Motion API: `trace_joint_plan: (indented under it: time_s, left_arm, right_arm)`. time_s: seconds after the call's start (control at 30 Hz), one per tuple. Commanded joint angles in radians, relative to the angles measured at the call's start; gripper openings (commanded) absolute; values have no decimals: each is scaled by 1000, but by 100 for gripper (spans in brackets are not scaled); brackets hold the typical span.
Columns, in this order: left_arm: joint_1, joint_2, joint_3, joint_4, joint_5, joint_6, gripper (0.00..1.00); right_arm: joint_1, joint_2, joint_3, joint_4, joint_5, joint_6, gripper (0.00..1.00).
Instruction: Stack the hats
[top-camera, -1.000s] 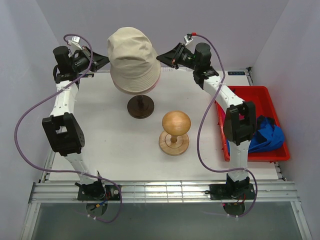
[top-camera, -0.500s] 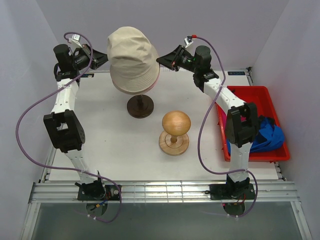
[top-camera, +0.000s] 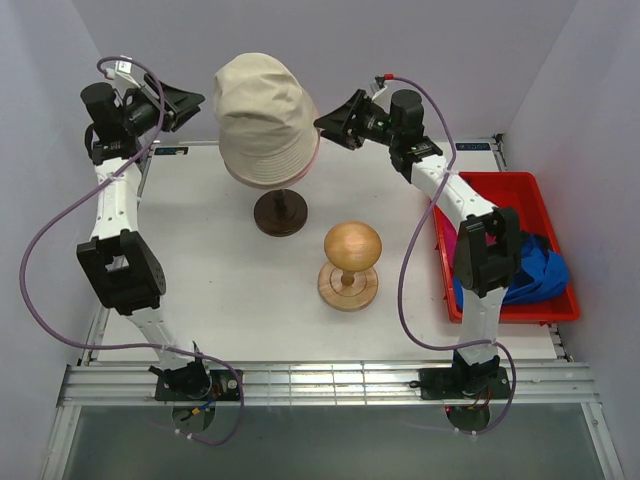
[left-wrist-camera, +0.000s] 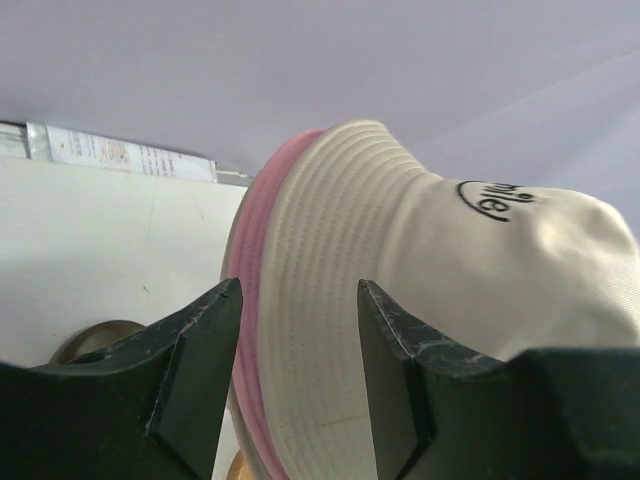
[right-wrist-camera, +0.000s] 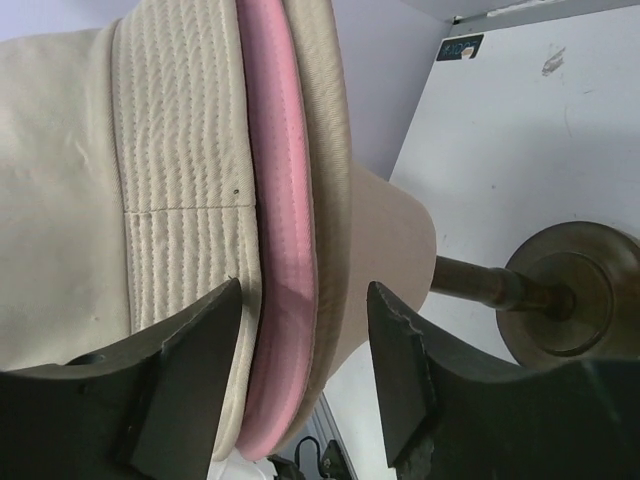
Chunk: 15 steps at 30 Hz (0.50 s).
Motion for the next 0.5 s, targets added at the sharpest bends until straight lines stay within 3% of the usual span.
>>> trace_joint_plan:
  time_s: [0.0, 0.07, 0.23, 0.33, 0.47]
  left_arm:
    - [31, -122, 50, -5, -18, 6, 61]
    - [41, -156, 48, -8, -18, 8, 61]
    - [47, -254, 9, -42, -31, 29, 63]
    - [45, -363, -103, -19, -28, 17, 64]
    - [44, -525, -321, 79, -30, -38, 64]
  right_arm:
    - [-10, -121, 19, -72, 34, -61, 59]
    - [-17, -173, 5, -131, 57, -113, 61]
    - [-39, -316, -53, -469, 195, -299, 66]
    - [-66, -458, -133, -642, 312, -403, 70]
    - [-122, -710, -376, -796, 458, -471, 72]
